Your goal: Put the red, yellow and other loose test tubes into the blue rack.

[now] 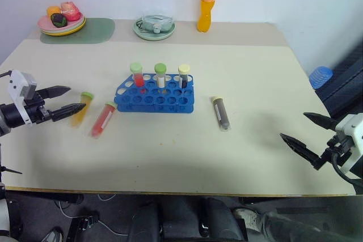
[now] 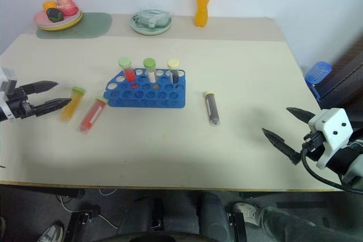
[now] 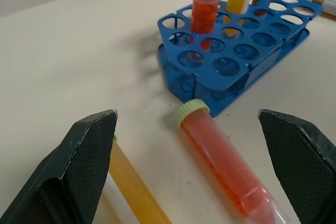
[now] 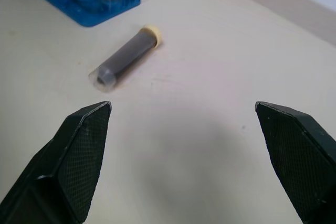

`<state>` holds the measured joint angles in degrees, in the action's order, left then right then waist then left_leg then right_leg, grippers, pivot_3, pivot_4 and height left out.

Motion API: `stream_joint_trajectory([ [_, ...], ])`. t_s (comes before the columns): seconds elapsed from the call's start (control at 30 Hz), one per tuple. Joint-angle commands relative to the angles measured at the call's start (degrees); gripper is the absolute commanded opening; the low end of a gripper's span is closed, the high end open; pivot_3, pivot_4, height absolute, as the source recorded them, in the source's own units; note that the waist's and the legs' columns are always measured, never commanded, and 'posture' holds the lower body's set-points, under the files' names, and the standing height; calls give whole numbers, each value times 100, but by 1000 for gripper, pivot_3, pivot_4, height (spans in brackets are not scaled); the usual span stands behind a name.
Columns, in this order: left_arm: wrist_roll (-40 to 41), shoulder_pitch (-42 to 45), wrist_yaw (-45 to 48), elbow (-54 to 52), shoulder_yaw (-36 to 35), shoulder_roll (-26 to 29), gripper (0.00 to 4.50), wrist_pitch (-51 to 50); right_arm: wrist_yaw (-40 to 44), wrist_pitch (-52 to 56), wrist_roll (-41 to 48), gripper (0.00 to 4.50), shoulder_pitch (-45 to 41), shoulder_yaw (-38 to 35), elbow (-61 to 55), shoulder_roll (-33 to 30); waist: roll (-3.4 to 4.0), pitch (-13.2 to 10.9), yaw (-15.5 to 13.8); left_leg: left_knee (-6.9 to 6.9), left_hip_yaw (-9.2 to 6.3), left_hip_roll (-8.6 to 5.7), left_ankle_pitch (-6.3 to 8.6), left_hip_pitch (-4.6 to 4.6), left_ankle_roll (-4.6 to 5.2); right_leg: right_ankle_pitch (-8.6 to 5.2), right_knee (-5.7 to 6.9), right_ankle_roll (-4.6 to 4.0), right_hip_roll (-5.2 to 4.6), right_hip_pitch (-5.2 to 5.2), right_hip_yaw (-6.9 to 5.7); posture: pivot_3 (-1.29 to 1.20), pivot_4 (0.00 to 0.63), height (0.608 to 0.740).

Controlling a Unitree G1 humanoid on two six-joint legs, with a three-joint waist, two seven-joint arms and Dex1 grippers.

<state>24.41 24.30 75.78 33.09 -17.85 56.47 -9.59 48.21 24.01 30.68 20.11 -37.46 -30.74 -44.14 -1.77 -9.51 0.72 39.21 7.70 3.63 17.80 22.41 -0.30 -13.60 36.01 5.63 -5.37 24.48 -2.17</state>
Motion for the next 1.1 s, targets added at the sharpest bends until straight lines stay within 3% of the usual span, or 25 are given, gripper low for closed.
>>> stream_joint_trajectory([
  [0.03, 24, -96, 41, -98, -164, 66, 4408, 162, 8, -21, 54, 4500, -52, -258, -50, -116, 0, 0, 0, 0, 0, 0, 0, 0, 0, 0, 0, 0, 0, 0, 0, 0, 150, 740],
  [0.27, 192, -93, 14, -525, -84, -258, 4408, 43, -398, 224, -11, 4500, -446, 95, -328, -129, 0, 0, -8, 1, 1, -1, 0, 0, 0, 0, 0, 0, -2, 0, 0, 0, 150, 740],
  [0.5, 255, -97, -27, -1158, 107, -691, 4408, -15, -724, 575, 27, 4500, -1394, 854, -259, -207, 1, 1, 2, 1, 0, -1, 0, 0, -1, 1, 3, 0, 0, 1, 0, 0, 150, 740],
  [0.67, 283, 53, 0, -1594, 382, -1009, 4408, 12, -1553, 2369, 248, 4500, -2776, 1815, -230, -430, 3, 2, 6, 5, -1, -1, -1, 0, -1, 1, 5, -1, -2, 2, 1, 0, 150, 740],
  [0.8, 195, 92, -2, -1894, 636, -1182, 4408, 96, -1678, 3843, 763, 4500, -3872, 2412, 100, -447, 2, 1, -4, 4, -2, -1, -1, 8, -1, 1, 2, -1, -2, 6, 0, 0, 150, 740],
  [0.93, 150, 43, 86, -2132, 842, -1235, 4408, 205, -2173, 5147, 748, 4500, -5040, 3003, 860, 27, 3, 1, 9, 5, 1, -1, -1, 11, 0, 2, 2, -1, -3, 10, 1, 0, 150, 740],
  [1.1, 197, 88, 194, -2267, 956, -1269, 4408, 189, -2491, 5806, 518, 4500, -5954, 3328, 1747, 559, 5, 1, 12, 4, 2, 0, -1, 17, 0, 2, 5, -1, -2, 17, 1, 0, 150, 740],
])
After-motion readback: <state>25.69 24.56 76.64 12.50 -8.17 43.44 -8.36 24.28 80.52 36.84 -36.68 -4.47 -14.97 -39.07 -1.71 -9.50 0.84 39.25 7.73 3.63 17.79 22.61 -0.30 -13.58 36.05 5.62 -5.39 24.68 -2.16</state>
